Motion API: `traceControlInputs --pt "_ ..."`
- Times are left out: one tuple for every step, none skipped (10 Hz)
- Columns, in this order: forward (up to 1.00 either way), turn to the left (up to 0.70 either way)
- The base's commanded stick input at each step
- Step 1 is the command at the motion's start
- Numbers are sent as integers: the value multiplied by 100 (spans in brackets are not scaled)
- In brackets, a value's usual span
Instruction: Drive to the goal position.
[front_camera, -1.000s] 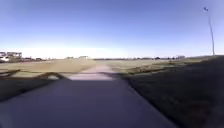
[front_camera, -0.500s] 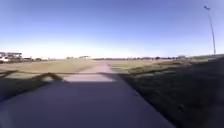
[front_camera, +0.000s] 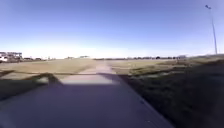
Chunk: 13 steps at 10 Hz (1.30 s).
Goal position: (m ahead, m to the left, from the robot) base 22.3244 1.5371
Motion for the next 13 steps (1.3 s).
traceControlInputs --pt "70 0" --pt "70 2" --pt "70 27" --pt "70 35" --pt "70 30" --pt "70 5" --pt "70 0" --pt "70 0" --pt "70 0" --pt "70 0" --pt "70 0" --pt "70 0" --pt "70 0"
